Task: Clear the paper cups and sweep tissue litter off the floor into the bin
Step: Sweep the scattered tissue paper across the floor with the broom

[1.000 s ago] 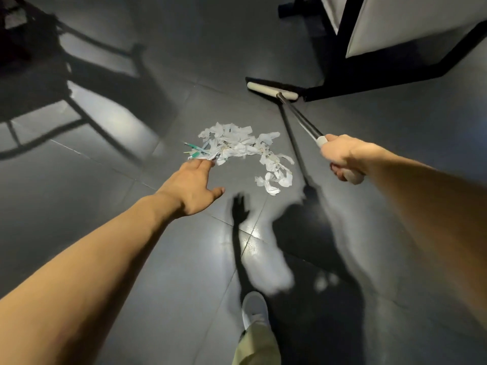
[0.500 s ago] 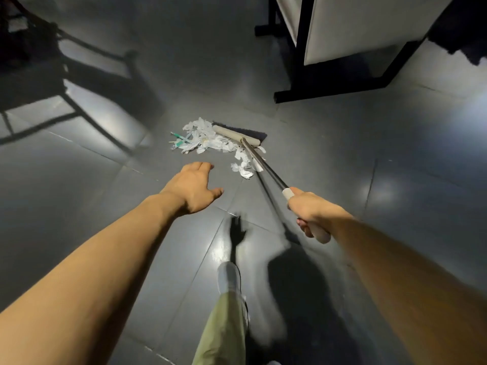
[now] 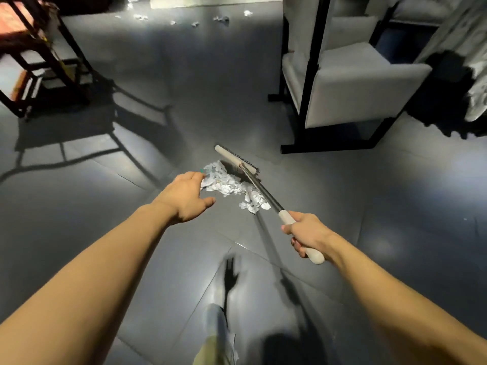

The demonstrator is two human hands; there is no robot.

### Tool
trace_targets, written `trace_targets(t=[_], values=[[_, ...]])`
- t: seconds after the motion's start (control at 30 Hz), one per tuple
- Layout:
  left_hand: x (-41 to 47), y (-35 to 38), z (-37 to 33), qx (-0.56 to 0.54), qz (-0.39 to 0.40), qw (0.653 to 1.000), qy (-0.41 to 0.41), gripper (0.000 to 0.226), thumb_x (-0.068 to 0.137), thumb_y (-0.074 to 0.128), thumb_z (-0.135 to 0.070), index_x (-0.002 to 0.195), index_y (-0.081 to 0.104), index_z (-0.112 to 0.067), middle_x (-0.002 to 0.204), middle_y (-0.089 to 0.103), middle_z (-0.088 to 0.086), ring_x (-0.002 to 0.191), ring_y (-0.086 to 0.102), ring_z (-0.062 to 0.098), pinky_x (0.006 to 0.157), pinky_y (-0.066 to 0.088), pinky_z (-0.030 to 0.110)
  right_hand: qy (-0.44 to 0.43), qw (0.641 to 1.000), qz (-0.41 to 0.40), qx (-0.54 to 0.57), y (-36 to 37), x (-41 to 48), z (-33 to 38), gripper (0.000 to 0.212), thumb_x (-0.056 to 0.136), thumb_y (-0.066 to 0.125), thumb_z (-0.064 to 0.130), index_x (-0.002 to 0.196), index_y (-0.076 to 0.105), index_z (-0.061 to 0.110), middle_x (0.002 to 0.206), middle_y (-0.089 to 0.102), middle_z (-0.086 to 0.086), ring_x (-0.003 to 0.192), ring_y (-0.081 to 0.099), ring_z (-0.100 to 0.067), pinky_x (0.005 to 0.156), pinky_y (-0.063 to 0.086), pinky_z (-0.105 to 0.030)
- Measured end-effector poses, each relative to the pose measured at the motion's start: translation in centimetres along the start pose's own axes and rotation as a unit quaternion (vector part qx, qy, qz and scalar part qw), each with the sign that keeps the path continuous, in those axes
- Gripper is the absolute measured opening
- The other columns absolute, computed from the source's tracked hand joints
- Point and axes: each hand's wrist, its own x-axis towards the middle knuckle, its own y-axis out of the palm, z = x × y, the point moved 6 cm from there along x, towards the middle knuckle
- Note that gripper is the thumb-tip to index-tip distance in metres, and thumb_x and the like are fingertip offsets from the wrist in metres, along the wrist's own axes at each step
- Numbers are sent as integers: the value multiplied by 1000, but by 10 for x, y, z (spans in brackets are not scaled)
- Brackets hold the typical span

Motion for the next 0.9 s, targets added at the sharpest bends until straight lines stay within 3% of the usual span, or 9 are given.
trace_targets(t=[0.23,0.47,0.57,0.7,0.9], values=[[11,-115,46,-33,-51,998,-19,68,93,53,-40,147,25,-10,153,27,8,142,20,24,114,19,31,-34,999,-11,22,26,-4,133,32,92,43,-2,122,53,5,54,40,-3,33,33,-8,36,32,-15],[58,-213,117,-56,-86,994,-35,69,92,54,-41,147,25,-11,154,26,7,142,21,23,116,20,33,-85,996,-9,32,60,27,267,21,91,47,-3,107,54,9,42,40,0,31,32,-9,36,32,-16],[89,-240,139,-53,-83,994,-39,70,92,54,-42,147,24,-11,154,26,6,143,20,22,116,20,35,-103,994,-18,35,66,47,315,20,90,49,-2,106,55,9,47,42,-1,32,33,-9,36,32,-16],[139,-268,155,-66,-88,993,-38,70,91,55,-42,147,26,-11,153,28,6,141,25,22,114,24,34,-112,993,-16,37,61,83,374,11,91,49,-1,90,51,9,52,40,-3,31,33,-8,36,32,-15],[249,-303,176,-86,-76,993,-35,69,92,56,-38,147,25,-10,152,28,6,141,24,21,113,23,31,-110,993,-26,29,44,175,464,20,90,50,0,76,43,12,55,41,-4,35,33,-11,36,31,-17]])
